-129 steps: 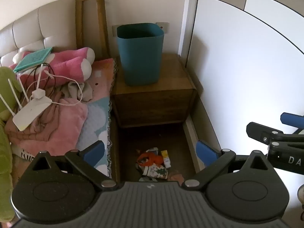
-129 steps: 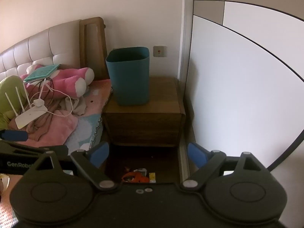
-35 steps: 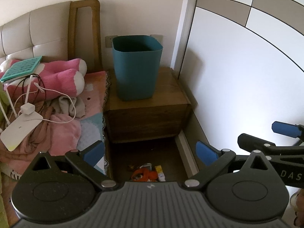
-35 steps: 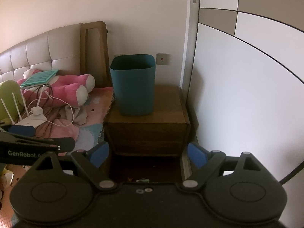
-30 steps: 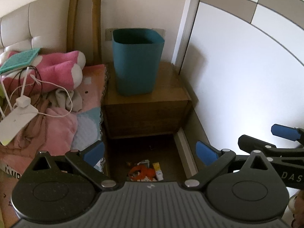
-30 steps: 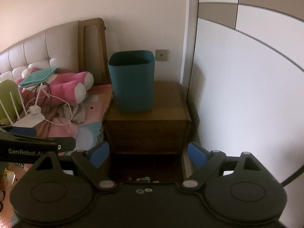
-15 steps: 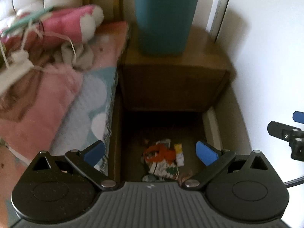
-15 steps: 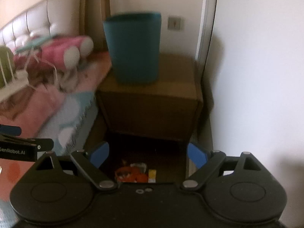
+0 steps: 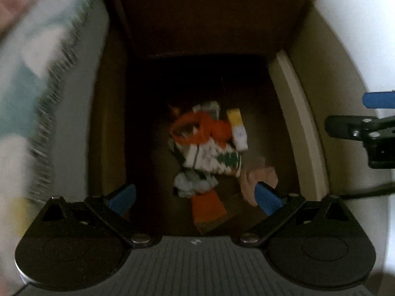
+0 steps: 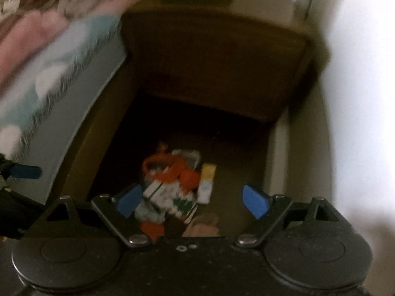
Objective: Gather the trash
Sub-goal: 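Lower both tools into the gap toward the pile of trash, then grasp the pink mesh bag with the right tool while the left grasps the clear tray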
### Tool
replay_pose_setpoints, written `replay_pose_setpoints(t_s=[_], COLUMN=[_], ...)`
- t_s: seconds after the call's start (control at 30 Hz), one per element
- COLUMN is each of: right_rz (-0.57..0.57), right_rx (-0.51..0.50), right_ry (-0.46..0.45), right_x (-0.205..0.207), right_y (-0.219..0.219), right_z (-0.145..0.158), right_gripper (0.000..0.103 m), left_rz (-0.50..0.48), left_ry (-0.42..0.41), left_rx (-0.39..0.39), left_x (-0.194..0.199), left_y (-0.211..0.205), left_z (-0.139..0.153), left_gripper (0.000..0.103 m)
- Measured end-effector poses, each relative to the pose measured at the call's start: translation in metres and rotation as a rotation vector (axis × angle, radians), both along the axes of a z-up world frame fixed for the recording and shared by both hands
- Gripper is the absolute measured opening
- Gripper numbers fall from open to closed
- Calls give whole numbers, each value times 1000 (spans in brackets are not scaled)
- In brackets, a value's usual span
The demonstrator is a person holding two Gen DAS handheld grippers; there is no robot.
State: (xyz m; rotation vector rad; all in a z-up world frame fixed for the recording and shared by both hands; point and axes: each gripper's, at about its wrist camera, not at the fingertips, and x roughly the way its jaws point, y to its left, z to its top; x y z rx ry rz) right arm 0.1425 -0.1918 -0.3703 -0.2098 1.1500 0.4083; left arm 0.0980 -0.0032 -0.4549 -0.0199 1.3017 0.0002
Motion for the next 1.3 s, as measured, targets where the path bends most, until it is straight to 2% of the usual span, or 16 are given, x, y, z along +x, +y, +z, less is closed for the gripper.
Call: replay_pose_setpoints(t_s=[0.17,0.33,0.53,0.67,0.8,0.87,0.93,1.1,1.3], right_rz=[28,45,44,13,-66,-78,-85,-141,-152], right_rx=[-50,-87,-97,-118,-126,-124,-118,-85,-62], right_ry=[85,137,184,200,235,250,270,303,315], right_x=[-7,-12,-7,-3,4,6,7,7,6], right_y=[1,-11,-19,-24,-39,-45,-47,-55,-55], right_z=[-87,-165,-253,-298,-332,-347,-358,-378,-392], right_gripper=[88,88,88,88,88,88,88,87,86], left_rz=[-26,-88,-275,-419,-519,-541,-558,-574,-618], left_ry=[62,113,127,122,107,113,121,130,139], left_rx=[3,-9,9,50,69,74,79,92,111], left_x=[-8,-17,-25,-30,-34,-35,-34,-32,-31], left_y=[-9,-24,-51,-67,-76,-79,-80,-84,-90], left_z=[-89,-163,-234,-275,-304,-318,-330,-354,-372], left_gripper=[103,102,102,102,102,102,94,92,67])
